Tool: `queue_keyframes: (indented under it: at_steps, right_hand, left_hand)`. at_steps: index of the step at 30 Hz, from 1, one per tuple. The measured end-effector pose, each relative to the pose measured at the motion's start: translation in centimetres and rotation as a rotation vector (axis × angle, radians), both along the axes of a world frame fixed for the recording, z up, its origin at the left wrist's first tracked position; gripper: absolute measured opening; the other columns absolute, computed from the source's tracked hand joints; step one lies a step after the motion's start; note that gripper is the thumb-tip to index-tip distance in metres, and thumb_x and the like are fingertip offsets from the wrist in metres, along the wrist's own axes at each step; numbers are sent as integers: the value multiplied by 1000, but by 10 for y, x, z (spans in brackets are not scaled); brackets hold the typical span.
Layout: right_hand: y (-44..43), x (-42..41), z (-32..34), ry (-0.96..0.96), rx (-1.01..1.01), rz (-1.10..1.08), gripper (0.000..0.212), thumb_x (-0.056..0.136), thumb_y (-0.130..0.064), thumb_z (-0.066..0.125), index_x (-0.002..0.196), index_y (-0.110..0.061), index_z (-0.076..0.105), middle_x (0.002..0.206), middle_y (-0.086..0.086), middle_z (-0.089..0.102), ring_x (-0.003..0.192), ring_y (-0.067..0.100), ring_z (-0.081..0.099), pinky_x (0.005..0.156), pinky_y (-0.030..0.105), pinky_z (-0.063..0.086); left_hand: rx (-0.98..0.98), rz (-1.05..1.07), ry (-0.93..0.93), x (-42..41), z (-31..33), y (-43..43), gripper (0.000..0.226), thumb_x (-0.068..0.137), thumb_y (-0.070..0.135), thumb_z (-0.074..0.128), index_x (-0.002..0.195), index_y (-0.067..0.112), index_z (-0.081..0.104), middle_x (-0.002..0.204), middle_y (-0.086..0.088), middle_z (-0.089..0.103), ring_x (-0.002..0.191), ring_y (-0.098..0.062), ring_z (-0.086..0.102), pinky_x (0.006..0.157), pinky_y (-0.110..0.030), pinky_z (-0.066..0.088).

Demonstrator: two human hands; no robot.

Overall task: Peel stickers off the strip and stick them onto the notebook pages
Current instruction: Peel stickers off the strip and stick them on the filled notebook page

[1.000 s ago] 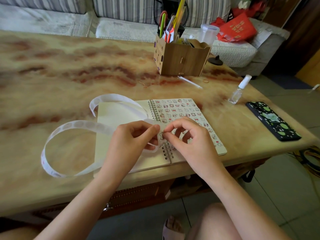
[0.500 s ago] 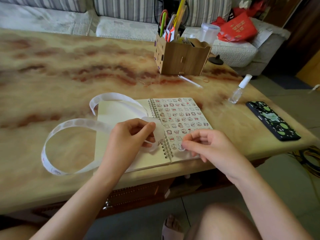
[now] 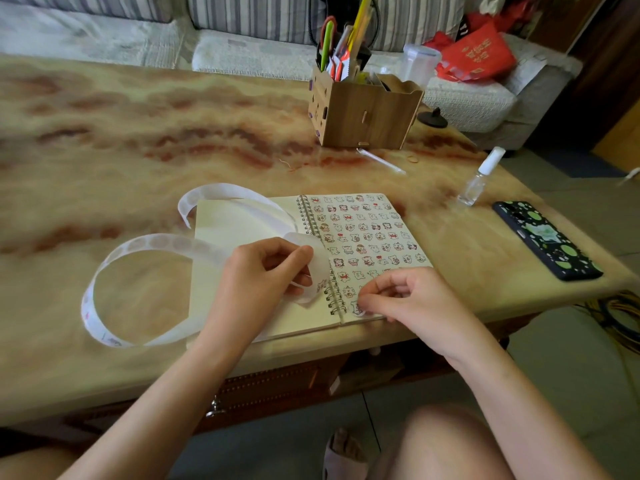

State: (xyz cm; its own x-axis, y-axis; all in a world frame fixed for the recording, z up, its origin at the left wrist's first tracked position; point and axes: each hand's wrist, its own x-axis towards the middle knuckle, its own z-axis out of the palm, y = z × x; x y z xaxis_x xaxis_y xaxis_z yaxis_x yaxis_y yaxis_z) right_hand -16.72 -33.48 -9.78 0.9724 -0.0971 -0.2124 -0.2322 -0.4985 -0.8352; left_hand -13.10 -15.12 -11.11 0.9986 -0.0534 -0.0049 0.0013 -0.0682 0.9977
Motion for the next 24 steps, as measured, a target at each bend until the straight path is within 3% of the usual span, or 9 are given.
queue_keyframes:
  at_steps: [5, 8, 13, 20, 24]
  right_hand:
    - [1, -1, 0, -5, -21, -11, 5, 74, -18, 77, 70, -19, 75, 73, -3, 73, 75, 10, 66, 72, 41, 54]
    - [3, -1, -2, -17, -46, -20, 5, 74, -20, 77, 70, -20, 74, 72, -6, 73, 75, 10, 66, 72, 41, 55]
    - [5, -1, -5, -48, -74, -30, 5, 75, -18, 76, 71, -20, 73, 71, -4, 72, 69, 6, 63, 71, 31, 52]
    - [8, -5, -8, -120, -150, -10, 8, 76, -19, 77, 73, -20, 70, 64, -7, 64, 52, -6, 52, 54, 10, 41]
    - [4, -5, -11, -146, -138, 5, 12, 77, -21, 78, 79, -21, 66, 58, -8, 53, 48, -4, 46, 53, 10, 36]
  left_hand:
    - [-2, -5, 6, 0, 0, 0, 19, 88, 12, 63, 72, 2, 68, 57, -2, 67, 57, -12, 65, 61, -28, 57]
    - [2, -4, 4, 0, 0, 0, 20, 88, 12, 63, 72, 3, 68, 57, -2, 67, 57, -12, 65, 60, -27, 57]
    - [4, -4, 8, 0, 0, 0, 19, 88, 12, 63, 72, 2, 68, 56, 0, 66, 57, -11, 65, 62, -28, 57]
    - [19, -3, 10, -1, 0, 0, 19, 88, 13, 63, 72, 3, 68, 57, -1, 66, 58, -13, 65, 67, -36, 58]
    - [20, -4, 13, 0, 0, 0, 19, 88, 12, 63, 71, 4, 68, 55, 1, 65, 58, -12, 65, 66, -35, 58]
